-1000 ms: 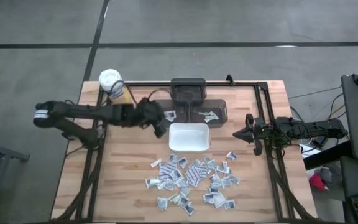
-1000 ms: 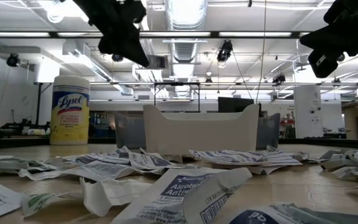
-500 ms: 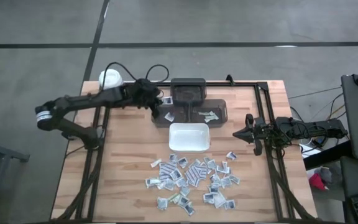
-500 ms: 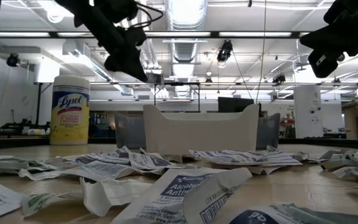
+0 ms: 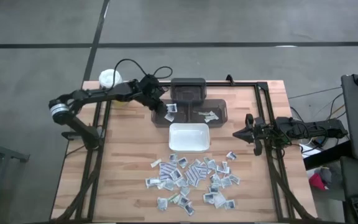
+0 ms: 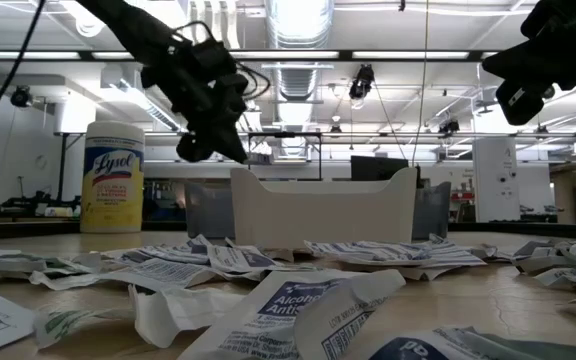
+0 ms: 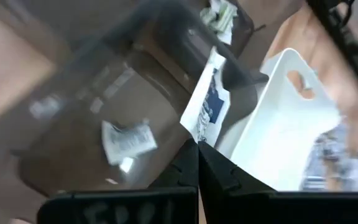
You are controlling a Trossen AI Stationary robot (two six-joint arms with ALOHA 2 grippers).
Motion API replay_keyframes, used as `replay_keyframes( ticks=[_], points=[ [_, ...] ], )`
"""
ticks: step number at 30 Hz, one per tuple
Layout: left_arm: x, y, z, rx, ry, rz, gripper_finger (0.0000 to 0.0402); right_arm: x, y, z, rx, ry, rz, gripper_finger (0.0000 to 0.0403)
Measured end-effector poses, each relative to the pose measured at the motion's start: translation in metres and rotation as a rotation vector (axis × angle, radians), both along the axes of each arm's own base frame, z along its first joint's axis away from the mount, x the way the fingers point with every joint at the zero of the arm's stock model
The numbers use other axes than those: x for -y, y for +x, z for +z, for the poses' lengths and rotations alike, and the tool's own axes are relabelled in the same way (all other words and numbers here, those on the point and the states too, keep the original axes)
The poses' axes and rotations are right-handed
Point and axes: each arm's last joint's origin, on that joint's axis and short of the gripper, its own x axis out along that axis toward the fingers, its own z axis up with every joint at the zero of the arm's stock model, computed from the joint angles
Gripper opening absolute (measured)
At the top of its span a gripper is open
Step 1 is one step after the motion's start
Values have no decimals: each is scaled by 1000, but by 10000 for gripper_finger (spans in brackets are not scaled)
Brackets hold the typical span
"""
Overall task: Pick & Place First Aid Supplies
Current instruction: Put the alcohol pad into the bottom left black bin
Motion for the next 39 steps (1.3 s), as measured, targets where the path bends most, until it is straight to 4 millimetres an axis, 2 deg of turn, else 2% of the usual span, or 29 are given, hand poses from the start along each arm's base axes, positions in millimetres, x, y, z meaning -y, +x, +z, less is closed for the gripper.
replay_keyframes(
  ticks=[7,13,19,27,39],
  points=[
    [-15,2,-21,-10,-245,55,0,0,0,0,0,0,1,8],
    [-19,7,-31,-32,-297,63,0,0,0,0,0,0,1,8],
    [-24,12,-30,-42,-263,81,0,0,0,0,0,0,0,8],
    [-24,16,-39,-253,-175,94,0,0,0,0,0,0,0,8],
    [-29,44,-39,-395,-64,18,0,0,0,0,0,0,0,8]
  ],
)
